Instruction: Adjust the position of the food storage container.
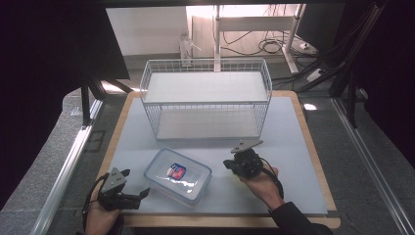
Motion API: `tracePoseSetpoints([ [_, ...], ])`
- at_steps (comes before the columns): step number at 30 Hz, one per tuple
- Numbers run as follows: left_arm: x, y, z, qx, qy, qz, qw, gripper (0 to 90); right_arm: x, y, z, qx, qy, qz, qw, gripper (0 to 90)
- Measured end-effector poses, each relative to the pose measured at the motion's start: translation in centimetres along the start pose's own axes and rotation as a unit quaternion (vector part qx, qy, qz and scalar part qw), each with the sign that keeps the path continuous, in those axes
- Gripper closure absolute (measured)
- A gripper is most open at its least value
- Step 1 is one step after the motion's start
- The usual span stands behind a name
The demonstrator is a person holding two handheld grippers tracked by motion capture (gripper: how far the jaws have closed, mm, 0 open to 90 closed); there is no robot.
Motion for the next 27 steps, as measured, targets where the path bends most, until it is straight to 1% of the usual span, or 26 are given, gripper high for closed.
tracePoseSetpoints([
  [1,0.0,0.0,0.0,0.0,0.0,0.0,1.0,2.7,0.0,0.0,0.0,0.0,0.0,0.0,1.0,89.8],
  [2,0.0,0.0,0.0,-0.001,0.001,0.0,1.0,2.7,0.1,0.0,-0.1,0.003,0.005,0.006,1.0,89.8],
  [4,0.0,0.0,0.0,-0.001,0.001,0.0,1.0,2.8,0.1,-0.1,-0.2,0.002,0.004,0.003,1.0,89.9],
  [9,0.0,0.1,0.0,-0.004,-0.001,0.001,1.0,3.4,0.9,-0.7,-1.1,-0.007,0.005,-0.015,0.9999,89.9],
  [10,0.0,0.1,0.0,-0.004,-0.001,0.001,1.0,3.4,0.9,-0.7,-1.1,-0.007,0.005,-0.015,0.9999,89.9],
  [11,0.0,0.1,0.0,-0.004,-0.001,0.002,1.0,3.4,1.1,-1.0,-1.4,-0.006,0.011,-0.017,0.9998,89.9],
  [14,0.0,0.1,0.0,-0.005,-0.002,0.002,1.0,3.4,2.1,-2.0,-2.2,-0.004,0.023,-0.028,0.9993,89.9],
  [15,0.0,0.1,0.0,-0.005,-0.001,0.002,1.0,3.4,2.4,-2.2,-2.4,-0.003,0.029,-0.03,0.9991,89.8],
  [16,0.0,0.1,0.0,-0.005,-0.001,0.002,1.0,3.4,2.4,-2.2,-2.4,-0.003,0.029,-0.03,0.9991,89.8],
  [17,0.0,0.1,0.0,-0.005,-0.001,0.002,1.0,3.4,2.9,-2.7,-2.9,-0.003,0.036,-0.034,0.9988,89.9],
  [21,0.0,0.1,0.0,-0.006,-0.001,0.003,1.0,3.5,4.0,-3.6,-3.8,-0.002,0.044,-0.049,0.9978,89.8],
  [22,0.0,0.1,0.0,-0.006,-0.001,0.003,1.0,3.5,4.0,-3.6,-3.8,-0.002,0.044,-0.049,0.9978,89.8],
  [23,0.0,0.1,-0.1,-0.007,-0.001,0.002,1.0,3.5,4.5,-4.1,-4.2,-0.002,0.052,-0.054,0.9971,89.9],
  [26,0.0,0.1,0.0,-0.007,-0.001,0.003,1.0,3.5,5.4,-4.8,-4.7,0.002,0.06,-0.064,0.9961,89.8],
  [27,0.0,0.1,-0.1,-0.007,-0.001,0.003,1.0,3.5,5.4,-4.8,-4.7,0.002,0.06,-0.064,0.9961,89.8],
])
Point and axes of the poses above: each handheld gripper's, and its own axes: y roughly forward along the jaws, z roughly out of its top, x roughly to its right, the point moved 8 cm from there along y, roughly forward along the jaws, and after that the axes turned 3 degrees about z, right-handed, at the moved point
